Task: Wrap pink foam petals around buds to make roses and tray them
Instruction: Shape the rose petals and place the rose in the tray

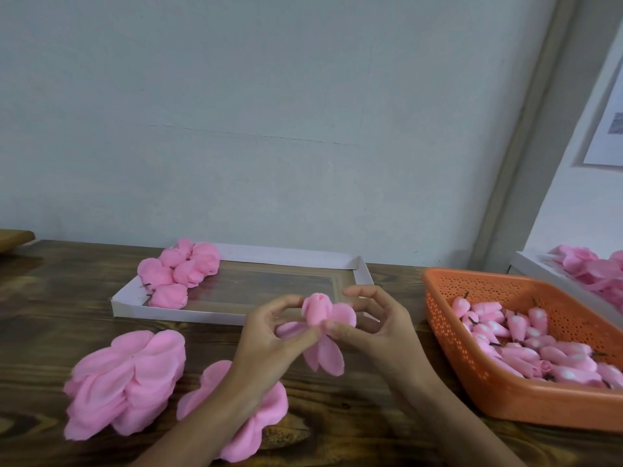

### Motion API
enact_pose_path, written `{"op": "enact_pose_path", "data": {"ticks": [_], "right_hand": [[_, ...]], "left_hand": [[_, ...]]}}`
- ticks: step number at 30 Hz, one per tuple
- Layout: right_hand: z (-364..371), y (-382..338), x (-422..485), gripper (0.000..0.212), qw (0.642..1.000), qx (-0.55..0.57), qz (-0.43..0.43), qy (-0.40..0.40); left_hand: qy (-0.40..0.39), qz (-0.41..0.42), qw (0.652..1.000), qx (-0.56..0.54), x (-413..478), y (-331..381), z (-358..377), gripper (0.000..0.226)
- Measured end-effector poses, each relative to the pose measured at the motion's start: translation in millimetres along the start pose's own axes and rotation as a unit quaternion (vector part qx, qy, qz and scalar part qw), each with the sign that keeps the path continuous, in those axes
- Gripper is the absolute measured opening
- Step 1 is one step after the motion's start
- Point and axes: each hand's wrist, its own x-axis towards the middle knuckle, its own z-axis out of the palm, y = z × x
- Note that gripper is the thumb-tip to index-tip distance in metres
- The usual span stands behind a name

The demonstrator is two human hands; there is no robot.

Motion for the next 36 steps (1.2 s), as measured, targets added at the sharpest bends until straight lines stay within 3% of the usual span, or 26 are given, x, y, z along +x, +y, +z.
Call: {"op": "enact_pose_path", "data": {"ticks": [6, 11, 14, 19, 24, 26, 30, 36], "right_hand": [[2.1, 5.9, -2.5, 0.018, 0.997, 0.036, 0.014, 0.064], [4.1, 6.6, -4.1, 0.008, 0.996, 0.025, -0.014, 0.082], [3.1, 3.4, -1.7, 0.01, 0.995, -0.031, -0.043, 0.084], [1.2, -2.1, -3.2, 0.025, 0.986, -0.131, -0.101, -0.029], [0.0, 3.7, -1.5, 0.027, 0.988, -0.115, -0.095, -0.028], [-4.0, 4.1, 1.3, 0.029, 0.994, -0.079, -0.076, -0.022], [-9.9, 4.5, 2.7, 0.03, 0.996, -0.03, -0.055, -0.06], [-7.5, 3.7, 2.3, 0.022, 0.986, -0.038, -0.11, -0.122]], "left_hand": [[0.005, 0.013, 1.0, 0.009, -2.1, 7.2, 3.7, 0.023], [0.003, 0.013, 0.999, 0.033, -3.7, 6.7, 3.6, 0.023], [0.002, 0.003, 1.0, 0.026, -3.7, 7.6, 3.8, 0.027], [-0.002, 0.005, 0.999, 0.042, -3.8, 6.1, 3.1, 0.036], [-0.012, -0.026, 1.0, 0.007, -1.0, 1.1, 0.9, 0.06], [0.005, -0.043, 0.999, -0.009, 0.5, 0.3, -1.4, 0.054], [0.068, -0.069, 0.995, -0.03, -0.1, -5.4, -5.9, 0.016], [0.095, -0.074, 0.992, -0.029, -0.7, -2.5, -4.1, 0.026]]}}
